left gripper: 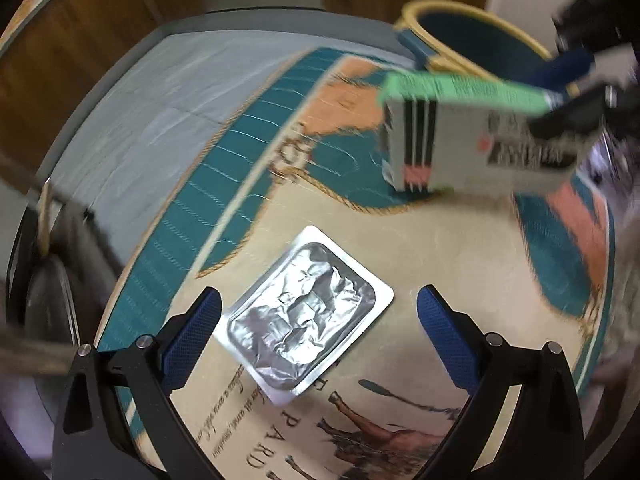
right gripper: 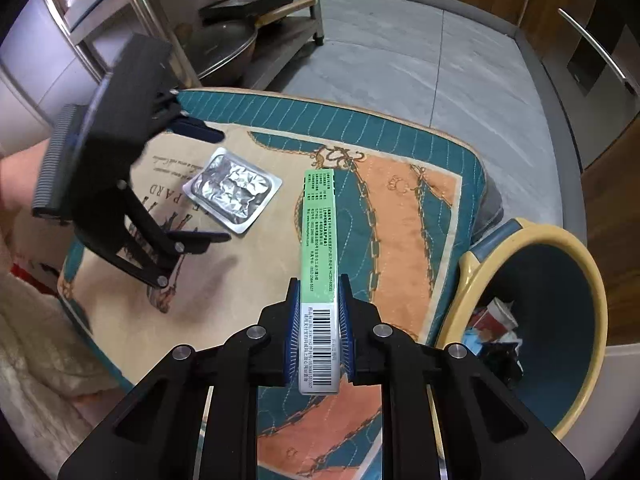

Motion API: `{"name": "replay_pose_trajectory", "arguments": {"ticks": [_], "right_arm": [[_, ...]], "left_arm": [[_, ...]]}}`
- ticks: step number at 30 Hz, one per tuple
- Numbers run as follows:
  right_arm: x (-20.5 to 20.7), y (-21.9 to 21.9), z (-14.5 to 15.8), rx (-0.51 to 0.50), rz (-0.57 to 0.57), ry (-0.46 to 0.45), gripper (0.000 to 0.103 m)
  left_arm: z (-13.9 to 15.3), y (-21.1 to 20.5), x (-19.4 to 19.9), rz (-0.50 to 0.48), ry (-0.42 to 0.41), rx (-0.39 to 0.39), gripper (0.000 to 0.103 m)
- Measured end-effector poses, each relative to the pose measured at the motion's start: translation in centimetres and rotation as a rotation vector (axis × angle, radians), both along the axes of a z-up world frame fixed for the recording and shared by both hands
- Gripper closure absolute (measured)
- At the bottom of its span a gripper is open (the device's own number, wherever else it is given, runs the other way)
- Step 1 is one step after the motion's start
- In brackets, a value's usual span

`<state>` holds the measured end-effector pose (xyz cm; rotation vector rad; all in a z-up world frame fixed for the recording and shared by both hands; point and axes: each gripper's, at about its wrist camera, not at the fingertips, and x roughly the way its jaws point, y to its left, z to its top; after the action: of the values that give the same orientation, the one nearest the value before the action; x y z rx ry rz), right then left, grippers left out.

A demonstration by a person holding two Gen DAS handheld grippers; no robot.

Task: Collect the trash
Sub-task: 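Grasp the foil blister pack with the left tool and lift it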

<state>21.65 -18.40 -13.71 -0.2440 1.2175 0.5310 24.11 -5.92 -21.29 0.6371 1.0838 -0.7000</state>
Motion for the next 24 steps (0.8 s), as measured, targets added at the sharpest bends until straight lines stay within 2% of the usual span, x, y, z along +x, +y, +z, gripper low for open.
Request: {"name": "replay_pose_trajectory", "arguments": {"ticks": [2,5,10,11,13,14,15,20,22,24], "right_arm": [[0.1,0.0,0.1,0.007,0.000,0.001,0.084],[0.3,-0.2,0.4,0.020,-0.008,-0.007,0.084],[0.6,-0.8,1.2,0.042,-0.032,-0.024,0.084],[0.6,-1.0,1.3,0.042,-0.036,-0.026,0.084],[0.6,-1.3,1.4,0.039,-0.044,-0.031,0.084],[0.6,-1.4,1.5,0.036,-0.048,-0.033,0.084],[0.7,-1.4,1.6,0.036,-0.050,-0.033,0.084],[0.4,-1.9,2.8,0.035,-0.066,-0.064,0.084],[0.2,-2.3,3.4,0.032,-0.078,-0.077,0.084],[0.1,-2.9,4.0,0.032,-0.098,-0.087,0.084]], "left_arm": [[-0.9,0.1,0.2,-0.031,0.027,0.011,0.006],[-2.3,0.6,0.8,-0.003,0.055,0.041,0.006],[-2.7,1.7,1.8,0.090,0.104,-0.021,0.008],[-2.6,1.7,1.8,0.092,0.106,-0.021,0.012],[-2.1,2.1,2.0,0.127,0.107,-0.034,0.026],[-1.9,2.4,2.2,0.154,0.112,-0.039,0.037],[-1.7,2.7,2.5,0.183,0.122,-0.048,0.040],[-1.4,3.2,2.1,0.250,0.141,-0.035,0.043],[-0.8,3.1,1.6,0.271,0.137,-0.042,0.047],[0.3,2.9,1.0,0.278,0.117,-0.062,0.072]]}}
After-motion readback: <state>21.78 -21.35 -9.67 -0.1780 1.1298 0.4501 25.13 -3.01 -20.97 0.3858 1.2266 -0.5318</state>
